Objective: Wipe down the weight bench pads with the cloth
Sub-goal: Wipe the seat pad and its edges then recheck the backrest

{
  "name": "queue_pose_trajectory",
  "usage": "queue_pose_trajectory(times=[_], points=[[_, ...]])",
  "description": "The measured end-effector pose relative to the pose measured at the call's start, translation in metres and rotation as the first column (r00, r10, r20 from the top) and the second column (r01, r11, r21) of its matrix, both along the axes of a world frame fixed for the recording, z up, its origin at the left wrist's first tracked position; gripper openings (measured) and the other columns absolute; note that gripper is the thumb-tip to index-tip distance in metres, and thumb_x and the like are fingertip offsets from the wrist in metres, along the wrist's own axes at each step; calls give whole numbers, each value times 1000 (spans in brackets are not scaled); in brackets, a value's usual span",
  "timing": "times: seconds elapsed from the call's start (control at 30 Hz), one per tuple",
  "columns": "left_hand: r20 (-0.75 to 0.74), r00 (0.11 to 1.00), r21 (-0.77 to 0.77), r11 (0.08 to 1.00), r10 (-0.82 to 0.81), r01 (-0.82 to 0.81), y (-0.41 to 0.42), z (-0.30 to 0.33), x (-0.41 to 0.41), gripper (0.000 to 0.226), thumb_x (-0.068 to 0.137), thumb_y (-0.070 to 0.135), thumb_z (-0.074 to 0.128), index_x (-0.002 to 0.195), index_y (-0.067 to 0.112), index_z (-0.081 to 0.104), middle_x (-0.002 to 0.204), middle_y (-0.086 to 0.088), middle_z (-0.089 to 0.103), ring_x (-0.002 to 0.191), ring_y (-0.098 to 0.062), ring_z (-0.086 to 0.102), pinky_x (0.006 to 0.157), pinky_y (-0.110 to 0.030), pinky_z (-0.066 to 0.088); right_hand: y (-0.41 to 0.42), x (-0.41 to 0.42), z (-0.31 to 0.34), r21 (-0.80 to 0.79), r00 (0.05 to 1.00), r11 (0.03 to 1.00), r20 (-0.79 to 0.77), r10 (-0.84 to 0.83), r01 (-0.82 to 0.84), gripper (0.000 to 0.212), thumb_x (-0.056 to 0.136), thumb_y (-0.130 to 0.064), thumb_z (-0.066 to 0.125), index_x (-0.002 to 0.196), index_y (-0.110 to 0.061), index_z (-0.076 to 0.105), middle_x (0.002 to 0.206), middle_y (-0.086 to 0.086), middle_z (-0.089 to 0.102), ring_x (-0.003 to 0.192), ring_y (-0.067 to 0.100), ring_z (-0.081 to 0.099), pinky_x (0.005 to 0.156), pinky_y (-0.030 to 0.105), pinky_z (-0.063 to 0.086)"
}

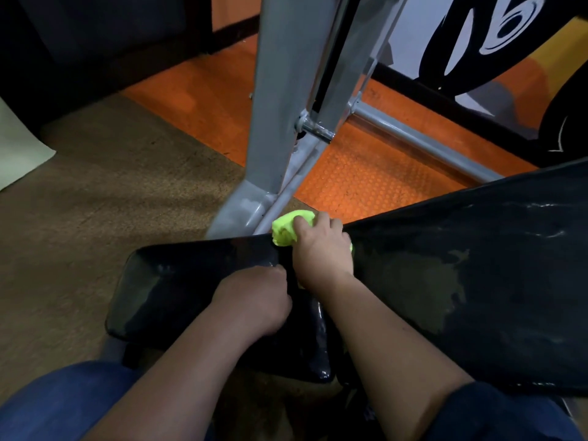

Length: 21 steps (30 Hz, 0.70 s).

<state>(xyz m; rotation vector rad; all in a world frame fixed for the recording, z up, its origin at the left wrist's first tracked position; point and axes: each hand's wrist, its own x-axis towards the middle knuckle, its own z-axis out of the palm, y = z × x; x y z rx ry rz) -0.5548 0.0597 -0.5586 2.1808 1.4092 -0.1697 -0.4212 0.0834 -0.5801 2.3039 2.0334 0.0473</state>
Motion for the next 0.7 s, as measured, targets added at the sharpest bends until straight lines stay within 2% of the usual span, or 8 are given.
queue_pose_trajectory(times=[0.1, 0.17, 0.27, 0.4, 0.47, 0.57, 0.7], points=[[22, 1000, -16, 1000, 7, -7, 1, 1, -6, 11, 92, 36, 47, 98, 26, 50, 115, -4, 64, 103, -27, 63, 76, -37, 47, -11, -4, -4, -23, 998, 998, -34, 50, -51, 37, 90, -22, 52, 126, -21, 44, 118, 13, 42, 105, 35, 43, 78, 43, 42], [47, 999, -1, 1000, 17, -17, 1, 1, -11, 9, 94, 36, 44, 90, 28, 44, 111, -2, 66, 101, -27, 63, 72, -35, 42, -15, 0, -5, -14, 999, 1000, -23, 23, -23, 38, 90, -18, 51, 127, -20, 43, 119, 13, 42, 105, 36, 42, 77, 43, 43], [49, 998, 4, 1000, 26, -27, 2, 0, -16, 8, 93, 35, 44, 90, 28, 46, 113, -2, 66, 103, -27, 63, 72, -35, 40, -5, -8, -2, -7, 999, 1000, -34, -19, 19, 38, 89, -11, 47, 126, -16, 43, 122, 16, 41, 108, 37, 42, 78, 44, 45], [53, 999, -14, 1000, 5, -4, 1, 1, -21, 7, 93, 35, 45, 91, 28, 45, 113, -1, 65, 103, -26, 63, 75, -36, 45, -20, -11, -6, -59, 996, 994, -30, 87, -88, 51, 88, -14, 55, 135, -18, 37, 121, 15, 39, 107, 36, 41, 77, 44, 47], [56, 998, -14, 1000, 16, -15, 2, 2, -23, 8, 93, 36, 45, 89, 28, 45, 112, -1, 66, 102, -26, 63, 76, -37, 47, -18, -5, -6, -39, 999, 999, -22, 34, -34, 52, 84, -12, 59, 132, -17, 38, 121, 15, 38, 107, 36, 42, 77, 43, 47], [48, 998, -26, 999, 29, -28, 3, 3, -24, 9, 92, 36, 45, 88, 28, 45, 112, 0, 65, 101, -25, 62, 79, -37, 49, -11, -16, -2, -32, 998, 999, -53, -40, 38, 43, 86, -9, 52, 127, -15, 40, 122, 15, 38, 109, 36, 41, 78, 43, 48], [44, 998, -41, 999, 37, -35, 3, 10, -27, 11, 94, 35, 45, 85, 29, 46, 110, 1, 65, 99, -24, 62, 79, -37, 49, -32, -11, -5, -41, 998, 998, -50, 45, -47, 55, 82, -8, 57, 133, -16, 37, 121, 15, 38, 104, 34, 40, 70, 39, 41]])
